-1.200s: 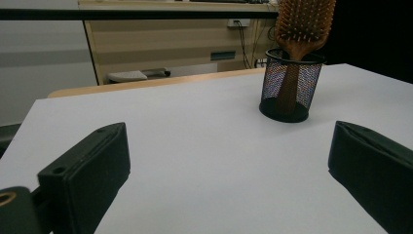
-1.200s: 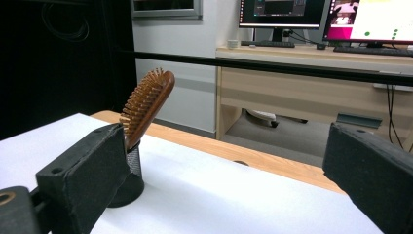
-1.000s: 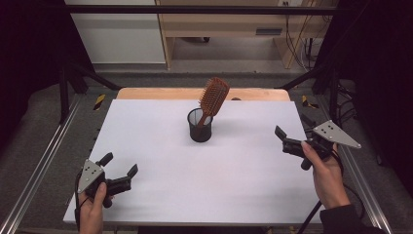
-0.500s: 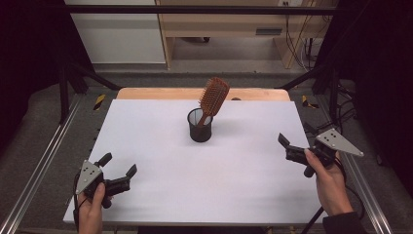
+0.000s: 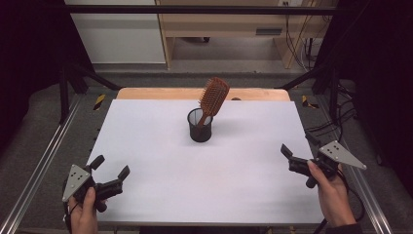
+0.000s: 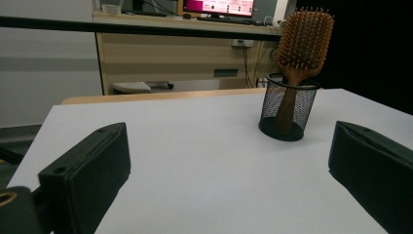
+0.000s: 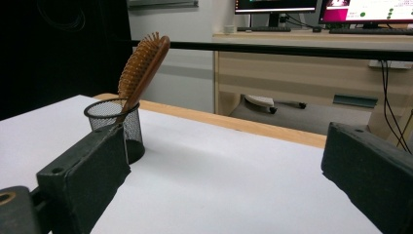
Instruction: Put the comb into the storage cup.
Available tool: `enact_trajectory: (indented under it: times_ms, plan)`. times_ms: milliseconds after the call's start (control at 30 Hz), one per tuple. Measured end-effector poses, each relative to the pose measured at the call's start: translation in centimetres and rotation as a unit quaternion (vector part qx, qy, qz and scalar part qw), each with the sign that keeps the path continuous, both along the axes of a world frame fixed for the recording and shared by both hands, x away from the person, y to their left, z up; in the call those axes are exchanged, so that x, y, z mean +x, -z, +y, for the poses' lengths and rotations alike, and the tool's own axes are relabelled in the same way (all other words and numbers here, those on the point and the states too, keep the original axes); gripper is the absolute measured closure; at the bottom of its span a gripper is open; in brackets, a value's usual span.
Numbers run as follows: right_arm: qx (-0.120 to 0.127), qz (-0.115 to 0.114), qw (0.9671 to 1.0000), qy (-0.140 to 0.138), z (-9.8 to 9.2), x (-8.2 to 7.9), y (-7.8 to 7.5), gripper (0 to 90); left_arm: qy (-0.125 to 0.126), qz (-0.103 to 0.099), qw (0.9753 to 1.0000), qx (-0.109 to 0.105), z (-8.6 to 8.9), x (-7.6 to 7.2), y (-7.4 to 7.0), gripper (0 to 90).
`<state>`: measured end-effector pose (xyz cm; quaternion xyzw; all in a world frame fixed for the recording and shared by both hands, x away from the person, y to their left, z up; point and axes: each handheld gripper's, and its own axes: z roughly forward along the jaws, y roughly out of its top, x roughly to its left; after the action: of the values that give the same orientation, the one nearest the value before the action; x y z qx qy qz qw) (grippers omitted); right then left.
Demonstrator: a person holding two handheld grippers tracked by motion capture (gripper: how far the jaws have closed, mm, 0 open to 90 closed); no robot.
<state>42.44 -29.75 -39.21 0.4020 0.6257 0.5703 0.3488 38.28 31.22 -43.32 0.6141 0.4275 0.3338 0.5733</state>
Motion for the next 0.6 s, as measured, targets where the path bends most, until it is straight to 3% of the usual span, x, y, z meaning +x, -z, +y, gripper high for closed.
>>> enact_trajectory:
  times_ms: [367, 467, 600]
  plan:
    - [0.012, 0.001, 0.9999, 0.002, -0.6, -1.6, 1.5, 3.3, -0.002, -0.008, 0.9999, 0.011, 0.0, -0.4, -0.2, 2.1]
    - [0.017, 0.001, 0.9999, 0.002, -0.6, -2.0, 1.9, 3.3, -0.006, -0.016, 0.9989, 0.043, -0.2, -0.6, -0.2, 3.1]
    - [0.019, -0.005, 0.9998, 0.002, -0.5, -2.4, 2.3, 3.2, 0.002, -0.015, 0.9995, 0.028, -0.1, -1.0, -0.3, 3.1]
